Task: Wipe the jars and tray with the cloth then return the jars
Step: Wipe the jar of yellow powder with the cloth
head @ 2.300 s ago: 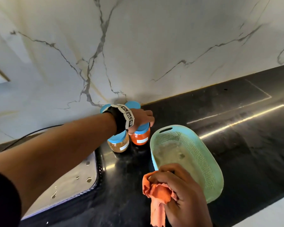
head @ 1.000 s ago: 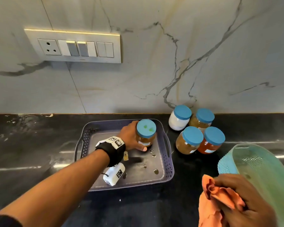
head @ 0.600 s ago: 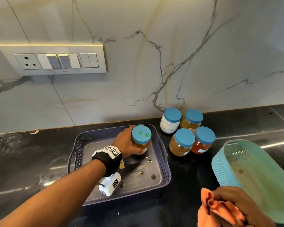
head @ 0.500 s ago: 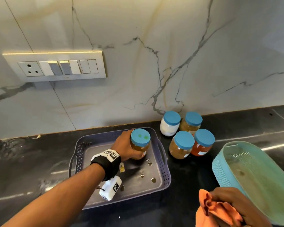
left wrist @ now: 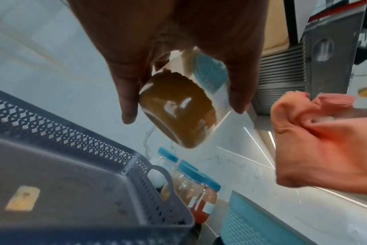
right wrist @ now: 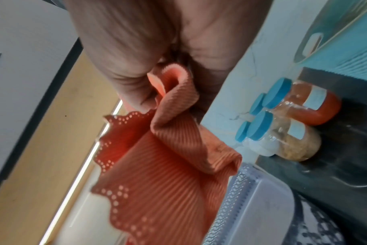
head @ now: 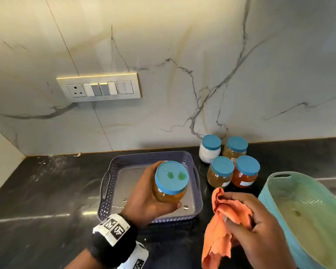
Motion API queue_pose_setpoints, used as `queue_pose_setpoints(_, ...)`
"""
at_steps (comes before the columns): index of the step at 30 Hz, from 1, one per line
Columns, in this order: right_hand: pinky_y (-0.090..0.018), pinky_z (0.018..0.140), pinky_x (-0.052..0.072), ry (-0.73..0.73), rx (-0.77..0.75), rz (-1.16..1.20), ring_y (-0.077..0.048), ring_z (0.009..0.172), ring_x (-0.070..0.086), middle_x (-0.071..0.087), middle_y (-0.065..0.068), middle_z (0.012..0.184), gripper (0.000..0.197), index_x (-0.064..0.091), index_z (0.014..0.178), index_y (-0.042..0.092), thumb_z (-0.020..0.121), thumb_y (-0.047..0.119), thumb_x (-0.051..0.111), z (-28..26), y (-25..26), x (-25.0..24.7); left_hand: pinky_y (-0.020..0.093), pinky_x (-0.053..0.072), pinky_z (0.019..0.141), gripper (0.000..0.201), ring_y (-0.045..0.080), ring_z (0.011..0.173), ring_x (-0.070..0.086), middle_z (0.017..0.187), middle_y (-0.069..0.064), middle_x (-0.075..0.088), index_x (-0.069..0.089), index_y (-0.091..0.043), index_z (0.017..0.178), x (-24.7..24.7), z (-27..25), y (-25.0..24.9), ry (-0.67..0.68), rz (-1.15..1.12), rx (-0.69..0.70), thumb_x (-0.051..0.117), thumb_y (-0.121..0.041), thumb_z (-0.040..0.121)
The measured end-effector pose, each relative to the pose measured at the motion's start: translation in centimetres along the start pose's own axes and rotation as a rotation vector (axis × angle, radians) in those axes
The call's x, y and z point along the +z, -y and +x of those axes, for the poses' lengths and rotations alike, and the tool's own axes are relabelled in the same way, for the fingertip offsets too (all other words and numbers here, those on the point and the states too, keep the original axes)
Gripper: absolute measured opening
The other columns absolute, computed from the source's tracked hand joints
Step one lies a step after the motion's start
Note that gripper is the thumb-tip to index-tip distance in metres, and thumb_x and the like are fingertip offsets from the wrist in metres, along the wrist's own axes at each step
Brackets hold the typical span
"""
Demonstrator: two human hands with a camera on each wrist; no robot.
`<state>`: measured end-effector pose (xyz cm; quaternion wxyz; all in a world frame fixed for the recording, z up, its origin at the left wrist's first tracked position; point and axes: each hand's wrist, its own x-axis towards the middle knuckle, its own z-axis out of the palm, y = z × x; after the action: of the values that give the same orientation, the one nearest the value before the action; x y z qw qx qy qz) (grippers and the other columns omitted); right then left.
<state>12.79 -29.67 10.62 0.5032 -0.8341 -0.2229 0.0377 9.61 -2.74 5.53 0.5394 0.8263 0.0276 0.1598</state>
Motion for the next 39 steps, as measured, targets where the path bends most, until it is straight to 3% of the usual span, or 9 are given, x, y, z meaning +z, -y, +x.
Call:
queue_pose_setpoints(6, -0.008, 0.076, 0.049, -0.030, -0.253, 0.059, -0.002, 0.098, 0.066, 0.070, 0.018, 0.106, 0.044, 0.068, 0.120, 0.027, 0.078, 0.016, 0.076, 0.9, 2.5, -1.5, 0.042, 0.047, 0.106, 0.103, 0.019, 0.130, 0.055, 0.138, -0.006, 0.054, 0.040, -0.034, 0.143, 2.7, -4.6, -0.8, -0.067, 0.055, 0.096, 0.096, -0.034, 0.057)
queue_pose_setpoints(9, -0.010, 0.075, 0.049, -0.051, -0.391, -0.060, -0.001, 0.091, 0.066, 0.071, 0.015, 0.098, 0.046, 0.069, 0.113, 0.023, 0.074, 0.002, 0.080, 2.2, 3.4, -1.8, 0.037, 0.048, 0.102, 0.101, 0.013, 0.124, 0.054, 0.132, -0.019, 0.051, 0.036, -0.054, 0.137, 3.6, -5.5, -2.3, -0.088, 0.168, 0.151, 0.094, -0.042, 0.056)
queue_pose_setpoints(11, -0.018, 0.081, 0.051, 0.014, -0.496, -0.173, -0.003, 0.094, 0.064, 0.071, 0.012, 0.100, 0.040, 0.071, 0.106, 0.022, 0.073, -0.002, 0.072, 2.4, 4.1, -1.2, 0.037, 0.049, 0.099, 0.102, 0.010, 0.122, 0.056, 0.131, -0.023, 0.052, 0.035, -0.057, 0.137, 4.0, -5.6, -3.4, -0.097, 0.189, 0.188, 0.094, -0.039, 0.056)
queue_pose_setpoints(15, -0.024, 0.082, 0.056, 0.147, -0.564, -0.327, -0.011, 0.094, 0.064, 0.068, 0.005, 0.105, 0.028, 0.071, 0.109, 0.022, 0.084, 0.022, 0.058, 1.2, 5.1, 0.3, 0.048, 0.053, 0.092, 0.094, 0.019, 0.117, 0.063, 0.130, -0.010, 0.060, 0.043, -0.039, 0.138, 4.9, -5.7, -5.0, -0.107, 0.171, 0.254, 0.095, -0.033, 0.060)
queue_pose_setpoints(17, -0.029, 0.079, 0.058, 0.158, -0.578, -0.349, -0.015, 0.092, 0.065, 0.069, 0.004, 0.105, 0.026, 0.071, 0.109, 0.021, 0.082, 0.020, 0.067, 0.6, 5.4, 0.3, 0.049, 0.053, 0.092, 0.093, 0.022, 0.117, 0.063, 0.131, -0.005, 0.060, 0.041, -0.031, 0.140, 5.4, -6.2, -5.6, -0.155, 0.211, 0.262, 0.092, -0.039, 0.061)
queue_pose_setpoints(25, -0.016, 0.071, 0.049, 0.231, -0.532, -0.437, -0.013, 0.083, 0.068, 0.069, 0.003, 0.096, 0.035, 0.071, 0.101, 0.017, 0.069, 0.012, 0.086, -0.2, 2.4, -3.5, 0.032, 0.048, 0.097, 0.094, 0.014, 0.117, 0.059, 0.132, -0.006, 0.058, 0.042, -0.022, 0.141, 7.8, -8.8, -6.5, -0.164, 0.388, 0.251, 0.089, -0.043, 0.063)
queue_pose_setpoints(32, -0.029, 0.071, 0.057, 0.240, -0.638, -0.322, -0.017, 0.083, 0.064, 0.067, 0.003, 0.096, 0.027, 0.070, 0.100, 0.018, 0.074, 0.010, 0.075, -1.0, 4.4, -1.6, 0.030, 0.048, 0.099, 0.094, 0.022, 0.117, 0.059, 0.135, -0.007, 0.049, 0.038, -0.017, 0.141, 7.9, -9.8, -7.4, -0.219, 0.484, 0.299, 0.083, -0.047, 0.065)
queue_pose_setpoints(35, -0.034, 0.069, 0.056, 0.334, -0.671, -0.345, -0.016, 0.084, 0.062, 0.063, 0.007, 0.097, 0.026, 0.069, 0.101, 0.021, 0.077, 0.012, 0.064, -2.6, 3.9, -2.2, 0.020, 0.043, 0.102, 0.094, 0.016, 0.120, 0.055, 0.136, -0.009, 0.048, 0.038, -0.017, 0.140, 6.5, -10.4, -7.3, -0.250, 0.483, 0.279, 0.079, -0.057, 0.066)
queue_pose_setpoints(39, -0.035, 0.061, 0.056, 0.289, -0.689, -0.440, -0.019, 0.076, 0.063, 0.065, 0.001, 0.090, 0.022, 0.071, 0.095, 0.015, 0.082, 0.013, 0.054, -1.6, 3.0, -2.9, 0.022, 0.043, 0.104, 0.095, 0.016, 0.121, 0.056, 0.135, -0.007, 0.052, 0.041, -0.015, 0.140, 6.0, -10.6, -6.4, -0.237, 0.492, 0.308, 0.085, -0.053, 0.064)
